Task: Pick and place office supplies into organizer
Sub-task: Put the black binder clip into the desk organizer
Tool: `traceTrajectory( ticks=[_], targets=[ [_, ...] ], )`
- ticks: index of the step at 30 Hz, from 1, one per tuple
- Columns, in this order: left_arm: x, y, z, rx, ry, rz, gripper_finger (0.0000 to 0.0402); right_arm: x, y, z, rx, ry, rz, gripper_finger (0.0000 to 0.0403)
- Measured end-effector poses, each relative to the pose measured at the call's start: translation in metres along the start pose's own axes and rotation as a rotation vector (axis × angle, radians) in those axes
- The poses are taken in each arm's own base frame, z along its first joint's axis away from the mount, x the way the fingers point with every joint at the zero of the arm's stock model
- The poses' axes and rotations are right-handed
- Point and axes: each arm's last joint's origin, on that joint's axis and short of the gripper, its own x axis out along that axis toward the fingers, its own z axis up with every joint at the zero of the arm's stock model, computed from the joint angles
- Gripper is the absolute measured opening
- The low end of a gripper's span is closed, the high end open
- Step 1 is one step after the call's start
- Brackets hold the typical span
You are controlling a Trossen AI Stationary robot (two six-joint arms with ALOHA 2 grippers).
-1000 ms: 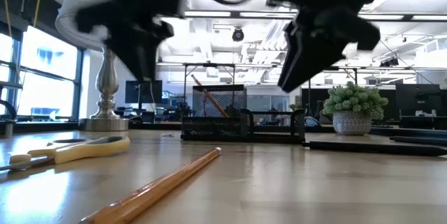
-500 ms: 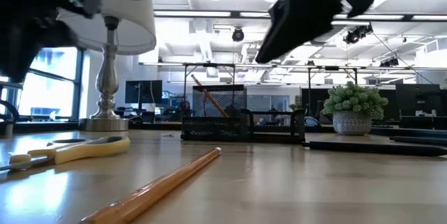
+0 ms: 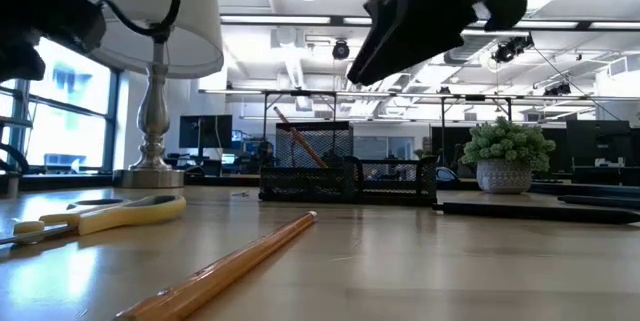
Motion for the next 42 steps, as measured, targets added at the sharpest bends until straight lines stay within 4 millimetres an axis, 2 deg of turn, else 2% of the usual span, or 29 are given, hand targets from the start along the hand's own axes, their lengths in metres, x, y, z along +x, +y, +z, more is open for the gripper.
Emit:
traceTrajectory(
  ticks=[6,11,15,19,25,30,36,42],
  targets=[
    [0.001,-0.008,-0.007,-0.198,0.022,-0.053,0.0294,0.006,-0.020,-0.004,-0.117,0.020,-0.004,0.0139],
    [0.004,-0.023,-0.025,-0.336,0.018,-0.098,0.0324,0.011,-0.036,-0.009,-0.137,0.009,0.089,0.0139],
    [0.011,-0.034,-0.039,-0.422,-0.009,-0.102,0.0321,0.011,-0.038,-0.011,-0.130,0.006,0.155,0.0139],
    [0.026,-0.037,-0.046,-0.471,-0.007,-0.020,0.0307,0.012,-0.031,-0.014,-0.145,0.015,0.176,0.0139],
    [0.049,-0.046,-0.038,-0.489,-0.043,0.017,0.0290,0.009,-0.017,-0.014,-0.145,0.021,0.202,0.0139],
    [0.059,-0.051,-0.037,-0.503,-0.041,0.013,0.0287,0.006,-0.005,-0.012,-0.155,0.015,0.218,0.0139],
    [0.068,-0.053,-0.036,-0.500,-0.014,0.042,0.0287,0.004,0.003,-0.011,-0.159,0.021,0.204,0.0139],
    [0.069,-0.052,-0.037,-0.464,-0.010,0.063,0.0287,0.003,0.004,-0.011,-0.158,0.021,0.201,0.0139]
  ],
)
